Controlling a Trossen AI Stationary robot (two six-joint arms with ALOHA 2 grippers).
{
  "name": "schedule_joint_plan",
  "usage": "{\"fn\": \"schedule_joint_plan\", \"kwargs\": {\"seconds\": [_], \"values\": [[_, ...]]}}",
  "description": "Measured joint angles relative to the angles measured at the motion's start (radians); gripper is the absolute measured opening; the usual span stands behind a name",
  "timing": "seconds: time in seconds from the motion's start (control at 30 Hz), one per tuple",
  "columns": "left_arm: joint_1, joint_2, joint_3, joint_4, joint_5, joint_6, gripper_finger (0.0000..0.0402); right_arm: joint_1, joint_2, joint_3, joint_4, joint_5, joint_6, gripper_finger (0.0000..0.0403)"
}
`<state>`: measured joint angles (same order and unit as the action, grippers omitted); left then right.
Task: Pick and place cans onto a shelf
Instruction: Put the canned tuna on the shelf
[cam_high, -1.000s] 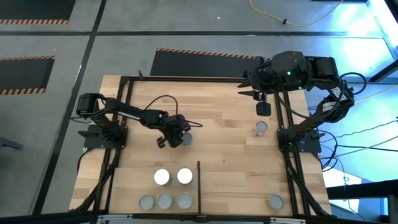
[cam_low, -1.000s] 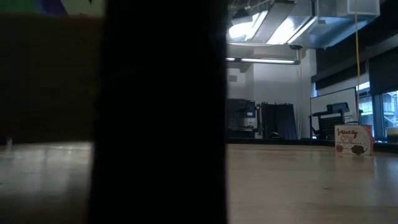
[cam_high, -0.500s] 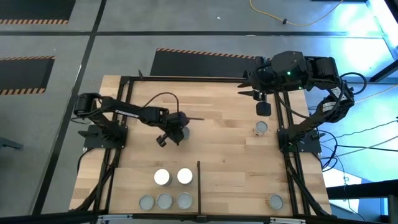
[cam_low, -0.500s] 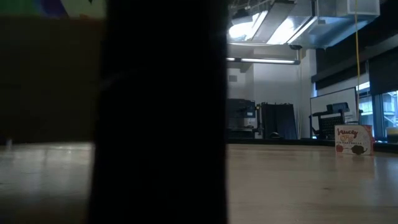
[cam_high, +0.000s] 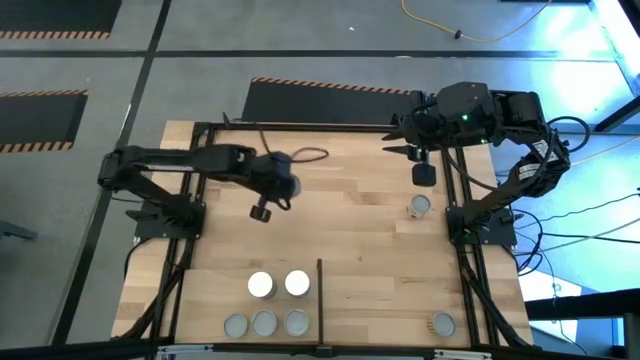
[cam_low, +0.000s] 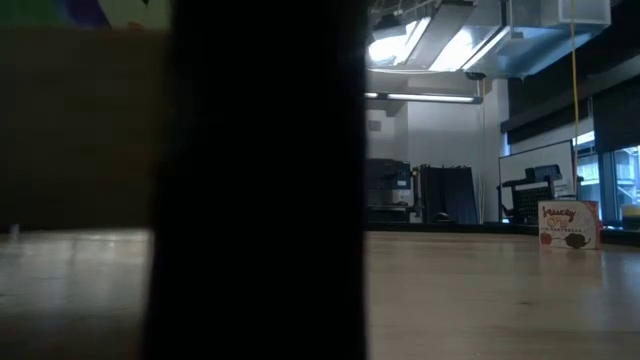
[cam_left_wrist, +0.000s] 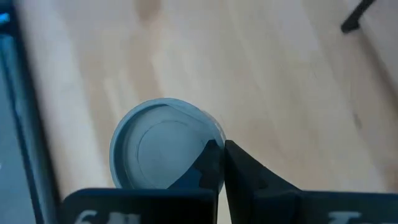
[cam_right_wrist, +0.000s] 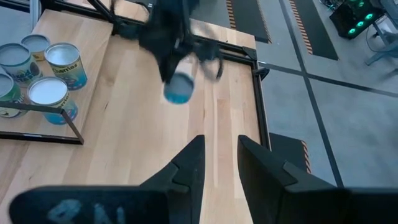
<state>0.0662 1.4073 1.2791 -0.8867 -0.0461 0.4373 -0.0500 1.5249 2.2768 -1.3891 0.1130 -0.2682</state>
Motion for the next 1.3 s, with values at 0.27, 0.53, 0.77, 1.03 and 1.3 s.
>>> {"fn": "schedule_joint_plan", "kwargs": {"seconds": [0.27, 0.53, 0.77, 1.03, 1.3], "values": [[-0.085, -0.091, 0.211, -0.296, -0.053, -0.277, 0.0001, 0.0, -0.001, 0.0, -0.009, -0.002, -0.006, 0.0096], [-0.234, -0.202, 0.229, -0.482, -0.072, -0.517, 0.0, 0.0, -0.002, 0.0, -0.025, -0.008, -0.005, 0.0096], [-0.362, -0.316, 0.227, -0.493, -0.144, -0.669, 0.0, 0.0, -0.002, 0.0, -0.035, -0.01, 0.0, 0.0096], [-0.442, -0.486, 0.11, -0.421, -0.223, -0.797, 0.0, 0.0, -0.003, 0.0, -0.035, -0.011, -0.001, 0.0096], [-0.548, -0.546, -0.058, -0.403, -0.1, -0.983, 0.0, 0.0, -0.003, 0.0, -0.035, -0.012, 0.001, 0.0096]]}}
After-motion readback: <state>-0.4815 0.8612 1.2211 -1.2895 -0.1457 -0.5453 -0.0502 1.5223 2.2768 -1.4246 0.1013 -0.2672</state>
